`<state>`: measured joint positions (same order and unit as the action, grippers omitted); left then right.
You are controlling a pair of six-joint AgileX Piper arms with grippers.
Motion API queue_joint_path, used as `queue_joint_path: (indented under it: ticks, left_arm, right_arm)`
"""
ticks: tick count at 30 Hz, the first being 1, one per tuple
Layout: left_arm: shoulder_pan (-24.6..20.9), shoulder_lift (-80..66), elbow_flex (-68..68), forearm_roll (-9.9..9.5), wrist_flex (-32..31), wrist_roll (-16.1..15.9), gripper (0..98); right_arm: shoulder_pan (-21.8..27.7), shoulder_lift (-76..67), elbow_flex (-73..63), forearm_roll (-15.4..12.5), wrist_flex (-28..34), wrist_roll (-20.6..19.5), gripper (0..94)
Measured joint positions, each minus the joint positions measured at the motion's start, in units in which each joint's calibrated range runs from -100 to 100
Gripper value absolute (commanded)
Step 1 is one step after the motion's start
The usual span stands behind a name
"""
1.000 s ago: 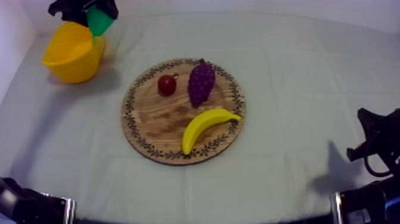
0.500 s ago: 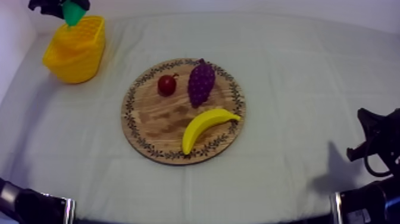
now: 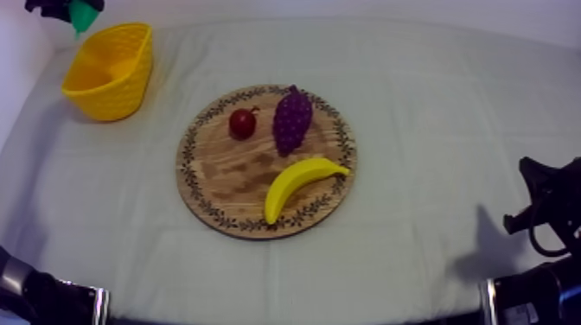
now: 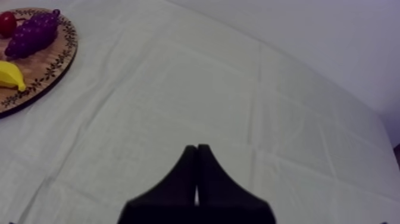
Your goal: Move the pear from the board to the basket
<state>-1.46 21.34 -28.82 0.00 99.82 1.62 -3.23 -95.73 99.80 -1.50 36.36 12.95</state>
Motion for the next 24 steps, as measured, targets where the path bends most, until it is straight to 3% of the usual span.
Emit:
queue_joint_path:
  ticks: [24]
  left_arm:
    - [-2.26, 20.68, -13.5, 0.51, -0.1, -2.14, 49.2]
  right_arm:
    - [0.03, 0.0, 0.0, 0.0, 0.0, 0.0, 0.4]
